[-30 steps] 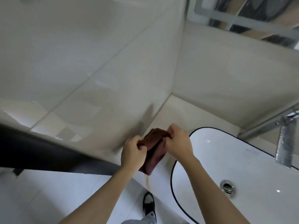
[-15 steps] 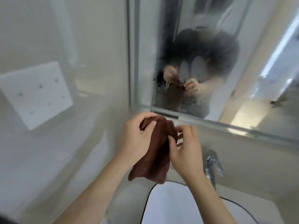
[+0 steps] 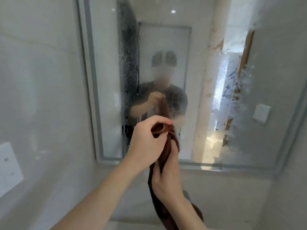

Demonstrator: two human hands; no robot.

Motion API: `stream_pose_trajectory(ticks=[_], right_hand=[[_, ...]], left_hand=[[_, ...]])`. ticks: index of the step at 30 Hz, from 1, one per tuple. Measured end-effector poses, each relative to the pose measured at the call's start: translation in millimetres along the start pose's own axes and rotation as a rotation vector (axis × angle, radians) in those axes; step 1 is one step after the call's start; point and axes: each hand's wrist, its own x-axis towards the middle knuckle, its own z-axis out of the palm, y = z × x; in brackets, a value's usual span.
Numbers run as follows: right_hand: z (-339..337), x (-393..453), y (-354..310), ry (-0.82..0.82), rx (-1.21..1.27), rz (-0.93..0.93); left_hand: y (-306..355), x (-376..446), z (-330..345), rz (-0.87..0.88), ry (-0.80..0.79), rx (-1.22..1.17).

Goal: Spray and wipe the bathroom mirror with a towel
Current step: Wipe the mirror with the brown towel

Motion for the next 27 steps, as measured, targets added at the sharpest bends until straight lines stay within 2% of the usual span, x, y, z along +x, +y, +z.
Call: stream_pose_trajectory(ticks=[5, 7, 10, 12, 15, 18, 21, 25, 27], right_hand=[[-28, 101, -14, 0.023, -0.085, -0.206], [-35, 144, -24, 0.066, -0.196, -0.259], [-38, 202, -44, 0.140, -0.423, -0.359], [-32, 238, -59, 0.152, -0.543, -0.480], [-17, 291, -79, 0.134, -0.685, -0.643], [-1, 331, -93, 0.095, -0.800, -0.730], [22, 366, -105, 0.055, -0.835, -0.763], [49, 394, -109, 0.041, -0.881, -0.686], [60, 401, -112, 0.043, -0.906, -0.663]], left_hand=[[38, 48, -19, 0.140, -0.113, -0.298], [45, 68, -26, 0.185, -0.106, -0.270], [43, 103, -42, 0.246, 0.059, 0.051], [32, 130, -58, 0.193, 0.131, 0.340], [15, 171, -86, 0.064, 0.039, 0.748], [11, 206, -109, 0.052, -0.032, 1.023], [9, 237, -129, 0.058, -0.016, 1.122], [-7, 262, -149, -0.022, -0.022, 1.090], [-19, 269, -153, -0.004, -0.019, 1.071]])
